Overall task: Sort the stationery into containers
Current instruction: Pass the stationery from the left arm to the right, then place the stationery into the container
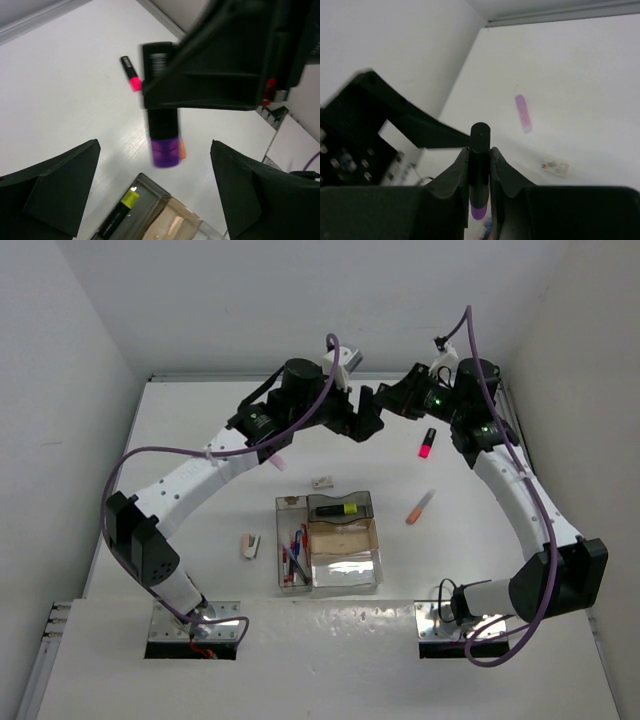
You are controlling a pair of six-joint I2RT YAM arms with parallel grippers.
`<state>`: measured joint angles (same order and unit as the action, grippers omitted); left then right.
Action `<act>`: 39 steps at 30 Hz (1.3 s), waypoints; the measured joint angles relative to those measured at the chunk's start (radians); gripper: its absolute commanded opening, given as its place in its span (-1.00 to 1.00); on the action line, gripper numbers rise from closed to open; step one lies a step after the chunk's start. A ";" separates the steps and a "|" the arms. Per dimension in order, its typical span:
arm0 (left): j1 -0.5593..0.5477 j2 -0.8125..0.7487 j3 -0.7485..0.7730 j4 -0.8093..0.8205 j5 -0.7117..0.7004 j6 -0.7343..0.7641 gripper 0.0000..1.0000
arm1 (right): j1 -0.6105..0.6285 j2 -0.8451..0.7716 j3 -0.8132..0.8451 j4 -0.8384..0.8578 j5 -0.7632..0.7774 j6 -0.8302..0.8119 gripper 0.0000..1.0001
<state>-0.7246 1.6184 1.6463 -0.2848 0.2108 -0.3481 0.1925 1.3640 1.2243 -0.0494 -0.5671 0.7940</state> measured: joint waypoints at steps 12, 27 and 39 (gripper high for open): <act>0.785 -0.089 -0.194 0.031 0.322 -0.167 1.00 | 0.200 -0.003 -0.023 -0.365 0.004 -0.826 -1.00; 0.888 -0.181 -0.277 -0.132 0.416 -0.058 1.00 | 0.578 0.295 -0.049 -0.640 0.212 -1.465 -1.00; 0.888 -0.188 -0.296 -0.144 0.425 -0.034 1.00 | 0.591 0.370 0.063 -0.754 0.296 -1.632 -1.00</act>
<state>0.1638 1.4303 1.3502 -0.4286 0.6361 -0.3820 0.7837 1.7336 1.2869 -0.8032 -0.2714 -0.8379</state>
